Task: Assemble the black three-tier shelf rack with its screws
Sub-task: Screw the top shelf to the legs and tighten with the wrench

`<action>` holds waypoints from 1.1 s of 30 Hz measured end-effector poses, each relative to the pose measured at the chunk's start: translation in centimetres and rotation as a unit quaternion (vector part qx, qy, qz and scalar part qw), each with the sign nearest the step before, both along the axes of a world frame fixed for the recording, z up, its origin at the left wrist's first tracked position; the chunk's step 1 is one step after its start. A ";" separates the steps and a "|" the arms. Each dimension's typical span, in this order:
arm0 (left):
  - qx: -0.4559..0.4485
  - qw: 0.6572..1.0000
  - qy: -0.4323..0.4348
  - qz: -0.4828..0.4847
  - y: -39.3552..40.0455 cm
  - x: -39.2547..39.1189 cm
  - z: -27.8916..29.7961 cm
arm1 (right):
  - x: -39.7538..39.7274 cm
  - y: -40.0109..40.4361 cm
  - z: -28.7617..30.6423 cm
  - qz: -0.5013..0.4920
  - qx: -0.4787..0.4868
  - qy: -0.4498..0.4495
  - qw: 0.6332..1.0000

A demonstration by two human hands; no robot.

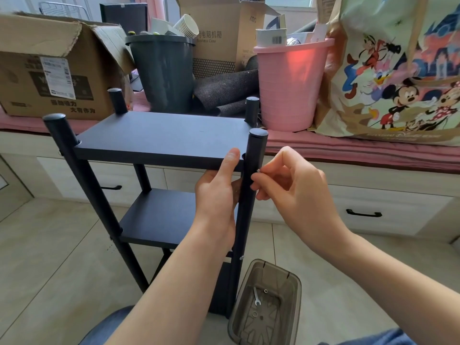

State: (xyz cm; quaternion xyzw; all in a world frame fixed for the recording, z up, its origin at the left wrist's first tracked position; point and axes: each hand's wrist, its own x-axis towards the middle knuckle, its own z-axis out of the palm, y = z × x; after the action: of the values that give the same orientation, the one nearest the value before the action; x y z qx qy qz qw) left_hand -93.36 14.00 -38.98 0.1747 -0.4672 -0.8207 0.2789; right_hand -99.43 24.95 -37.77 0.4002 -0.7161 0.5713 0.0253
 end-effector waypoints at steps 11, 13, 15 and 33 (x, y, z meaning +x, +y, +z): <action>-0.007 1.000 0.001 -0.004 -0.1 -0.1 -0.1 | -0.1 0.5 0.6 -0.024 0.016 -0.004 1.000; -0.004 1.000 0.001 -0.002 -0.1 -0.1 -0.1 | -0.2 0.8 0.5 -0.019 0.024 -0.003 1.000; -0.005 1.000 -0.005 0.001 0.0 -0.2 0.0 | -0.3 1.0 0.4 -0.015 0.021 0.000 1.000; 0.002 1.000 -0.003 0.011 0.2 -0.1 0.2 | -0.3 0.4 0.2 -0.038 0.027 0.007 0.999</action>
State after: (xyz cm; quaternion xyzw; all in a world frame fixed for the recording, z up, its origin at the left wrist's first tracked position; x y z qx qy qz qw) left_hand -93.49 14.16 -38.80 0.1832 -0.4648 -0.8176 0.2861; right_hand -99.68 25.31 -37.58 0.3777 -0.7457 0.5474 0.0410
